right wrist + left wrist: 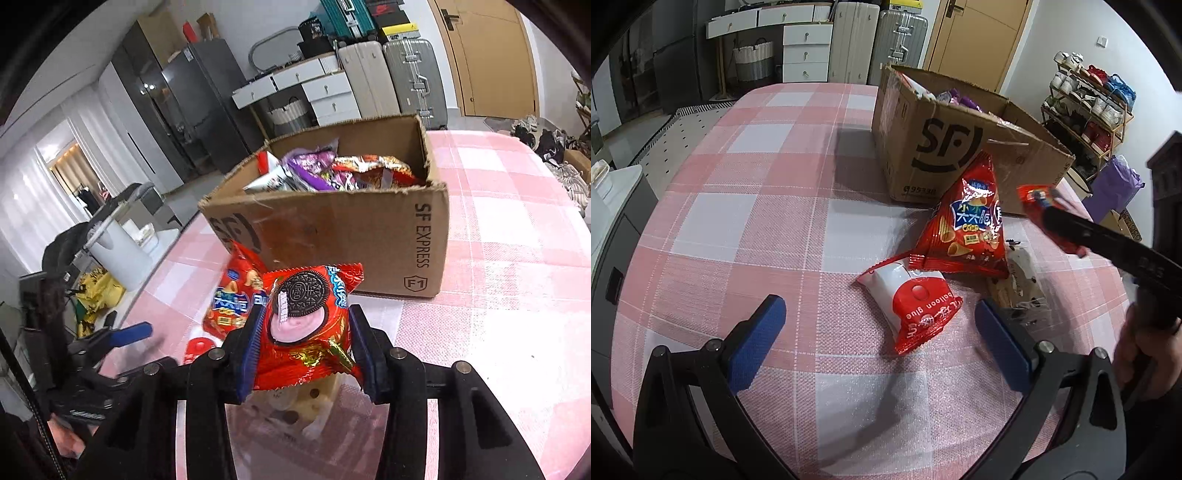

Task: Organize snacks
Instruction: 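Lower the right gripper onto the red Oreo pack and close, then grasp the white-red balloon-gum bag with the left gripper while the right holds the Oreo pack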

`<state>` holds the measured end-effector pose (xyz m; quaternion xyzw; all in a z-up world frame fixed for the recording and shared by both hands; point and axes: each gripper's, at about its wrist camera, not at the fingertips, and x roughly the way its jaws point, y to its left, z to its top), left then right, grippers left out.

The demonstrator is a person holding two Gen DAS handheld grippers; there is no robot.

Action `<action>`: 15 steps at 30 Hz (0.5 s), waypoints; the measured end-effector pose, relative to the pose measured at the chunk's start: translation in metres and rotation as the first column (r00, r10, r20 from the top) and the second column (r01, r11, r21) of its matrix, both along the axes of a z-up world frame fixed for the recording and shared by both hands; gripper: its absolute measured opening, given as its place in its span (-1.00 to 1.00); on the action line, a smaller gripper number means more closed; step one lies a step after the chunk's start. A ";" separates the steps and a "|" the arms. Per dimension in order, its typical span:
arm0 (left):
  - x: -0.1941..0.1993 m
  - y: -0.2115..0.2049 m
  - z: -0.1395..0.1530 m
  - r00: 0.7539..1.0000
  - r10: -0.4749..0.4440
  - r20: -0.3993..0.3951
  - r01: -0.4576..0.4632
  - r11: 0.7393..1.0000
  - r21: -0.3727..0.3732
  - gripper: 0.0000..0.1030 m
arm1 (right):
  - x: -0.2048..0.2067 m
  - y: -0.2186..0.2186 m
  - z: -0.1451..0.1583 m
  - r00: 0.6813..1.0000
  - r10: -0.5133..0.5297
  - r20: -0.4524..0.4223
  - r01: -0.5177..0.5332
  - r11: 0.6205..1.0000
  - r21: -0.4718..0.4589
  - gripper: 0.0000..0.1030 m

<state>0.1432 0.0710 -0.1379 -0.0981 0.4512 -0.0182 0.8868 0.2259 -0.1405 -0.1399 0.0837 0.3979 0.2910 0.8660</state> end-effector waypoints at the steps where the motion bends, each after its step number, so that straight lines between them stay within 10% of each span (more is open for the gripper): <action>1: 0.002 -0.001 -0.002 1.000 0.000 -0.006 0.000 1.000 -0.002 0.98 | -0.004 -0.003 0.003 1.000 -0.002 0.006 0.002 1.000 -0.001 -0.13; 15: 0.034 -0.014 -0.024 0.996 0.015 -0.083 -0.013 1.000 0.026 0.98 | -0.051 -0.039 0.014 1.000 -0.010 0.024 0.009 0.999 0.038 -0.13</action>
